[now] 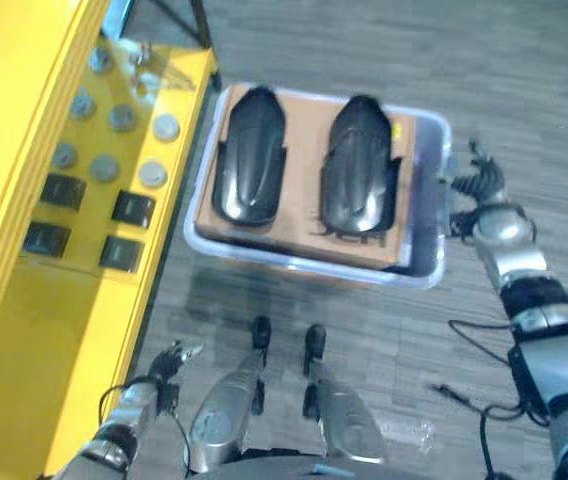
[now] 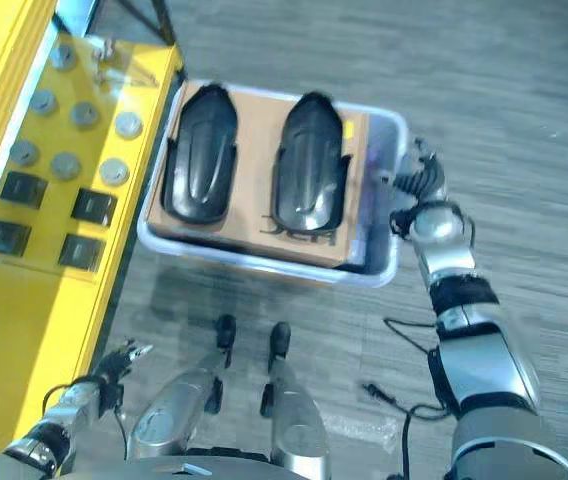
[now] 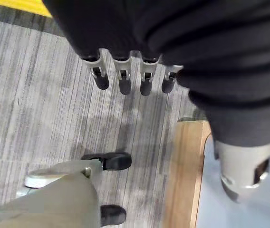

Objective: Move parts from the plastic box to the shelf.

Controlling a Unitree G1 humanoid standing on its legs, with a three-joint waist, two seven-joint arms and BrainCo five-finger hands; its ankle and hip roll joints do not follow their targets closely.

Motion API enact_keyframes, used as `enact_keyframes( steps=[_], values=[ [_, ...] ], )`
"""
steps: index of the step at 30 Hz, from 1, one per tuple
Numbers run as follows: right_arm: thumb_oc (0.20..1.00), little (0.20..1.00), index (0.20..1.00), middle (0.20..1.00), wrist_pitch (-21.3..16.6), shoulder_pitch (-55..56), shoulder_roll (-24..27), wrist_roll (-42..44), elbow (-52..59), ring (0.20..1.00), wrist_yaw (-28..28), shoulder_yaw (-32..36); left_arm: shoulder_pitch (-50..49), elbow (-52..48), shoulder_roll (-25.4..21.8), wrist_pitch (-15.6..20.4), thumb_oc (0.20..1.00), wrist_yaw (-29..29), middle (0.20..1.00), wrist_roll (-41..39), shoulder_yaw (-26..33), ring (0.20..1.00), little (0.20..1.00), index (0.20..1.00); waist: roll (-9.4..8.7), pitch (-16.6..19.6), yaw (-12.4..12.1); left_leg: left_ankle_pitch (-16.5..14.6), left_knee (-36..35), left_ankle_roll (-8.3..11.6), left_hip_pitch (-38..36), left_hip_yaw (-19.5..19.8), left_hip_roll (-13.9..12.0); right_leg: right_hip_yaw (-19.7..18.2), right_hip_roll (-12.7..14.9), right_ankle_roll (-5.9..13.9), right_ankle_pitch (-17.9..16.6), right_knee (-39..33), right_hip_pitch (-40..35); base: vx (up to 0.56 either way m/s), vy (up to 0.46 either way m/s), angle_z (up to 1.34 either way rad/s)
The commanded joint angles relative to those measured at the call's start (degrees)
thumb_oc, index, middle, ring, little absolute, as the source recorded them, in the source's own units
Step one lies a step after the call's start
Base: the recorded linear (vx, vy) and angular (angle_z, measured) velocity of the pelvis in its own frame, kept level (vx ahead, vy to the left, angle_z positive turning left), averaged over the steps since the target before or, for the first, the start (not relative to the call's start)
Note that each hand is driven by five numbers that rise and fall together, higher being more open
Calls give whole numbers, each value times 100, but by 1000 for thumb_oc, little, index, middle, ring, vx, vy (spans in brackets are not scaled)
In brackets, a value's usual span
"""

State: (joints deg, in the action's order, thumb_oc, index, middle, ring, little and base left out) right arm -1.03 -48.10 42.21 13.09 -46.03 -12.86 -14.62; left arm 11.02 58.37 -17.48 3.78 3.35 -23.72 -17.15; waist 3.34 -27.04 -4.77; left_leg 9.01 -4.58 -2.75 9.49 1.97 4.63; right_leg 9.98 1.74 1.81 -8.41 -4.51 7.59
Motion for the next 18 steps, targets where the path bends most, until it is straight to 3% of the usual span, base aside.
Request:
enact_keyframes(
  steps=[1, 8, 9, 10, 11, 14, 15, 16, 18],
  values=[
    [1000, 1000, 1000, 1000, -174, -79, 408, 195, 107, 1000, -145, -360, -85, 153, -141, 83, 1000, 49, 1000, -114, -202, 1000, 1000, 1000, -181, 157, -40, -594, 558, 128, 219, -76, -231, -196, 304, 162, 640, 774, 222, -108, -5, 29],
    [1000, 1000, 1000, 1000, -95, -744, 535, 222, -17, 1000, 20, -717, 58, 88, -115, 86, 1000, 60, 1000, -242, -432, 1000, 1000, 1000, -95, -33, -91, -490, 466, 171, 351, 4, -225, -61, 345, 168, 637, 812, 397, -36, 14, 11],
    [1000, 1000, 1000, 1000, 259, -828, 469, 146, 40, 1000, 55, -787, 78, 85, -97, 37, 1000, 50, 1000, -221, -451, 1000, 1000, 1000, -82, -73, -86, -475, 436, 191, 346, -4, -234, -44, 359, 176, 632, 811, 417, 0, 0, 0],
    [1000, 1000, 1000, 1000, 299, -832, 466, 143, 38, 1000, 67, -791, 80, 86, -96, 36, 1000, 48, 1000, -219, -452, 1000, 1000, 1000, -82, -75, -85, -474, 435, 192, 345, -4, -235, -43, 360, 176, 632, 810, 417, -20, 38, 2],
    [1000, 1000, 1000, 1000, 695, -896, 393, -31, -129, 1000, 54, -905, 117, 130, -82, 38, 1000, 50, 1000, -242, -479, 1000, 1000, 1000, -70, -97, -89, -460, 417, 206, 335, -38, -250, -17, 379, 176, 622, 812, 424, 0, 0, 0],
    [1000, 1000, 1000, 1000, 1276, -906, 343, -351, -390, 1000, 228, -1038, 107, 100, -59, 74, 1000, 9, 1000, -285, -513, 1000, 1000, 1000, -54, -124, -101, -463, 405, 220, 316, -62, -267, 10, 388, 173, 619, 803, 406, 0, 0, 0],
    [545, 545, 545, 545, 1372, -920, 328, -403, -530, 545, 316, -1110, 106, 94, -55, 103, 1000, 2, 1000, -297, -524, 1000, 1000, 1000, -51, -131, -109, -463, 396, 225, 302, -61, -271, 13, 386, 167, 618, 792, 391, 0, 0, 0],
    [200, 200, 200, 200, 1788, -952, 301, -869, -700, 200, 685, -1221, 112, 83, -67, 161, 1000, -23, 1000, -323, -530, 1000, 1000, 1000, -47, -138, -124, -463, 385, 237, 293, -63, -274, 25, 391, 168, 616, 774, 379, 0, 0, 0],
    [200, 200, 200, 200, 2062, -940, 307, -1017, -961, 200, 957, -1457, 104, 18, -111, 191, 1000, -66, 1000, -365, -535, 1000, 1000, 1000, -33, -139, -150, -451, 342, 255, 234, -51, -281, 69, 398, 165, 604, 725, 315, 0, 0, 0]
  ],
)
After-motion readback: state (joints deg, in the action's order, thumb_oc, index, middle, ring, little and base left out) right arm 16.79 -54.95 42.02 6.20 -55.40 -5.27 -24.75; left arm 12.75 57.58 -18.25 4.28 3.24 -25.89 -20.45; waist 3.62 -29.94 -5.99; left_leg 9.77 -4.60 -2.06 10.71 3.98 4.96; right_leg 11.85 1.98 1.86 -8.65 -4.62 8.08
